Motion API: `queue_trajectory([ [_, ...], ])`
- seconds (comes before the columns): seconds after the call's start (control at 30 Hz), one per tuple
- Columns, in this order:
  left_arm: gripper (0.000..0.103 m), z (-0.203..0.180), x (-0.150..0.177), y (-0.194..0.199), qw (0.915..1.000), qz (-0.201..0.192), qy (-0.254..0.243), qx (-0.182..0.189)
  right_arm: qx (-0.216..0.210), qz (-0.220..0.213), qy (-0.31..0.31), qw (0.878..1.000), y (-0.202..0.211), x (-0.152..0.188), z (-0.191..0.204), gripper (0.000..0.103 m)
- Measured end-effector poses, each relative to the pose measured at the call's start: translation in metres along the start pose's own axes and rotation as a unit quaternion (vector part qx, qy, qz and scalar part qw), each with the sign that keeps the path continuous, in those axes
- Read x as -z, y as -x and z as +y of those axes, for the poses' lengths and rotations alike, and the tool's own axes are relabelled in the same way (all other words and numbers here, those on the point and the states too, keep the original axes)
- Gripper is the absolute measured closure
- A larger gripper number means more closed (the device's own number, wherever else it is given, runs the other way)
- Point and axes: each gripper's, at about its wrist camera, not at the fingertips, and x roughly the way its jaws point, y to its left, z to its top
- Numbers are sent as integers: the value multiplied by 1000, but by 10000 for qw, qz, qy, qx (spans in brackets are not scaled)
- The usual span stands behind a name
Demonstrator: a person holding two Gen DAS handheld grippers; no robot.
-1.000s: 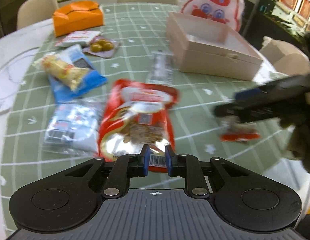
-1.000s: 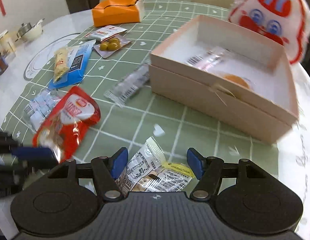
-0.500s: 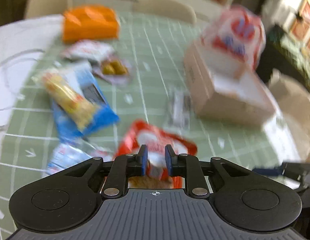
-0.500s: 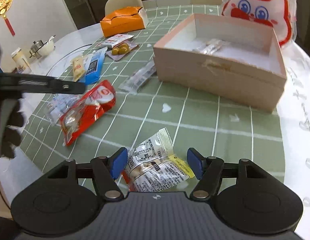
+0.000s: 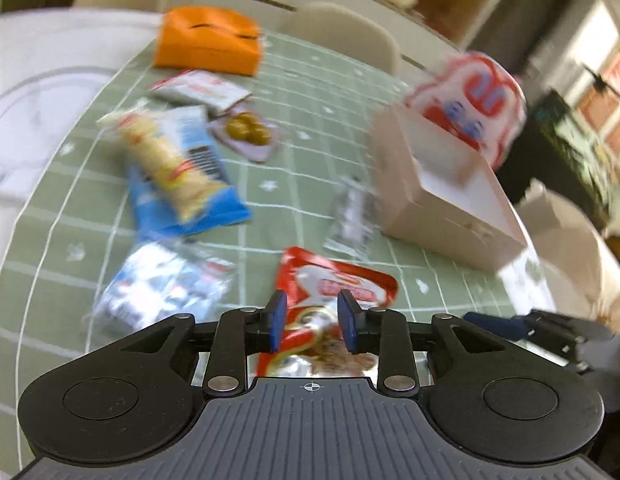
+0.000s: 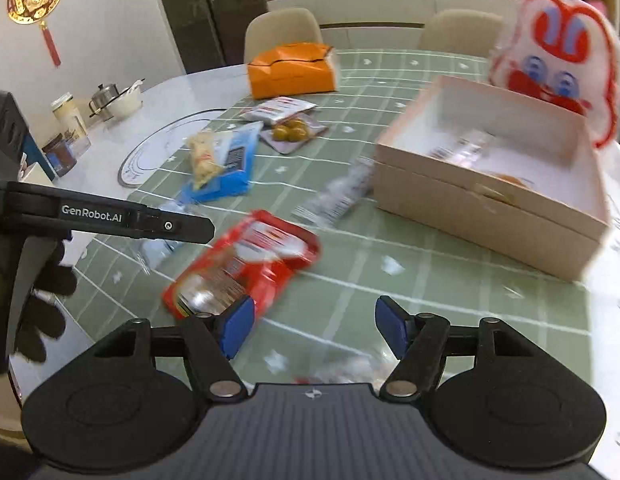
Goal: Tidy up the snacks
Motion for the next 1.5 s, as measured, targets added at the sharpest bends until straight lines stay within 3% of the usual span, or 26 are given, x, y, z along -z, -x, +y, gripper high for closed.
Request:
queue_trajectory([
  [0.13, 71, 14, 4, -8, 9995, 117, 290, 28, 199, 161, 424, 9988, -27, -5, 23, 53],
  [0.27, 71, 22, 5, -16, 9984, 152, 543, 48, 349, 443, 630, 9964, -44, 1, 27, 54],
  [0.47, 71, 33, -1, -22, 9968, 135, 784, 70, 405, 381, 647, 9964, -42, 6, 24, 54],
  [0.67, 71, 39, -20, -20, 9973, 58, 709, 163, 36, 24, 350, 9994, -16, -2, 23, 54],
  [0.9, 71, 37, -28, -37, 9978, 327, 528, 241, 840, -142, 881, 9925, -43, -22, 39, 54],
  [1.13, 71, 18, -16, -41, 9988, 494, 37, 15, 997, 256, 964, 9900, -70, -29, 12, 54],
  [1.33, 72, 15, -14, -40, 9989, 444, 56, -122, 479, 118, 672, 9965, -46, -34, 0, 54],
  [1.5, 72, 13, -12, -39, 9987, 414, 187, -222, -138, 264, 902, 9955, -43, -36, 14, 53],
])
